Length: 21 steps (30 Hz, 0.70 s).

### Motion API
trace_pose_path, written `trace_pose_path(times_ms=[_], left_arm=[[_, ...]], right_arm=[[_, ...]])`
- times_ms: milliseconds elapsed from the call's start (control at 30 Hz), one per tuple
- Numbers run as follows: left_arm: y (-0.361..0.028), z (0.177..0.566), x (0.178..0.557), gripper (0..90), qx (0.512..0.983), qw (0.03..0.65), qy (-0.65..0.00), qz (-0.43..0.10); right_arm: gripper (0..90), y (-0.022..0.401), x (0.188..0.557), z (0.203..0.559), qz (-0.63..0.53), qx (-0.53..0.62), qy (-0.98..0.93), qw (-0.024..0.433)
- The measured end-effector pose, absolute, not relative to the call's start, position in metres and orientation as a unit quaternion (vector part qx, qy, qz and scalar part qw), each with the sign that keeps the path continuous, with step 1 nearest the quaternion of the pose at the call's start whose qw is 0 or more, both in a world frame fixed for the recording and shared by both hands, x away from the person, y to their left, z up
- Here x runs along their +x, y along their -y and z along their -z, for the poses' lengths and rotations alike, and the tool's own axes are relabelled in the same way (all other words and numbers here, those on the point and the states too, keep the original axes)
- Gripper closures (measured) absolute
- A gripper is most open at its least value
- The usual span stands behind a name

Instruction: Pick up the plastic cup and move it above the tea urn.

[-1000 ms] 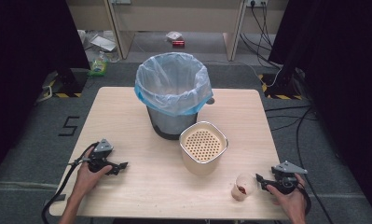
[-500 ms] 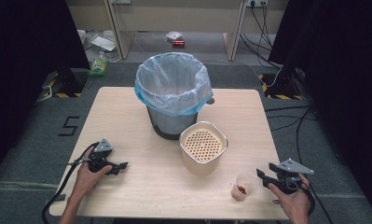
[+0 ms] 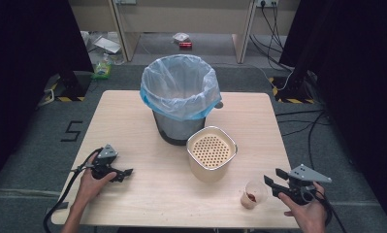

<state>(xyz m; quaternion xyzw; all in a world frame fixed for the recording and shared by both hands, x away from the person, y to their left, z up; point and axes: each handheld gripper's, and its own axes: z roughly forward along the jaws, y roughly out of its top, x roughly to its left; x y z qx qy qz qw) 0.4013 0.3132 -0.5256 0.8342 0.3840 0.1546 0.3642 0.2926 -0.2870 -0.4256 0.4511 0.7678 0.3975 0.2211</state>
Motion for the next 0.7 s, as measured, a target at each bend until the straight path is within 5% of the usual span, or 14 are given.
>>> trace_pose_path(times_ms=[700], left_arm=[[-0.313, 0.526, 0.401, 0.0, 0.834, 0.364, -0.384, -0.155]], right_arm=[[80.8, 0.266, 0.297, 0.450, -0.366, 0.383, -0.833, 0.160]])
